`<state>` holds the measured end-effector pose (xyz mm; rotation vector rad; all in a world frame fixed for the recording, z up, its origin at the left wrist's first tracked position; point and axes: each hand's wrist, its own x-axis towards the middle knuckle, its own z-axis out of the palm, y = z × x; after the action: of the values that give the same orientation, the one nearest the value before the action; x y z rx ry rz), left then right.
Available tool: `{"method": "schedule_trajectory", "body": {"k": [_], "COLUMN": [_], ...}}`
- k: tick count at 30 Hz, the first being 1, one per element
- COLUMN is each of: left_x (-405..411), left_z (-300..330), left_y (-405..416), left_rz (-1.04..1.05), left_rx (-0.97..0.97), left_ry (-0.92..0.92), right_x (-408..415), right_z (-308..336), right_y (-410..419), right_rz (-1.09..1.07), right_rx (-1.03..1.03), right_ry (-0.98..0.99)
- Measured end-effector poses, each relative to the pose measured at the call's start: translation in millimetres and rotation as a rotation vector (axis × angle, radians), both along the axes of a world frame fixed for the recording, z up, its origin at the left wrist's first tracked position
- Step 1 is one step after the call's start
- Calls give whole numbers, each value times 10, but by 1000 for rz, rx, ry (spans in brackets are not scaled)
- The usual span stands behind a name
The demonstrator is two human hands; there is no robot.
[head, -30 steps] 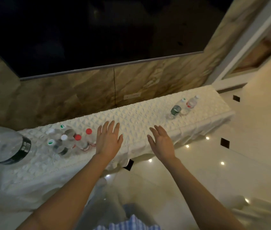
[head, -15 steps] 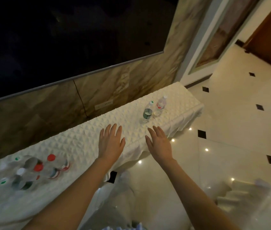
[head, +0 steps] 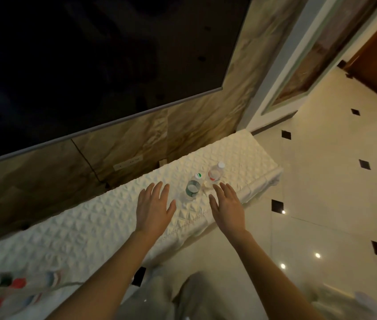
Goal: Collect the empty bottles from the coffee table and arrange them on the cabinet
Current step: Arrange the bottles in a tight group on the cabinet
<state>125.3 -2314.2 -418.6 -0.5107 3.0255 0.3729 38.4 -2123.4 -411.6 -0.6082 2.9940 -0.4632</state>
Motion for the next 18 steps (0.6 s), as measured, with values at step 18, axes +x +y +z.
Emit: {"method": "schedule_trajectory", "body": {"k": [18], "left_x": [-1522], "left_z": [-490], "left_y": [808], "left_rz": [417], "left_rx": [113], "left_ry": [-15], "right_x": [-2474], "right_z": [-559], "right_y": [575], "right_rz": [371], "right_rx": [11], "right_ry": [-65]}}
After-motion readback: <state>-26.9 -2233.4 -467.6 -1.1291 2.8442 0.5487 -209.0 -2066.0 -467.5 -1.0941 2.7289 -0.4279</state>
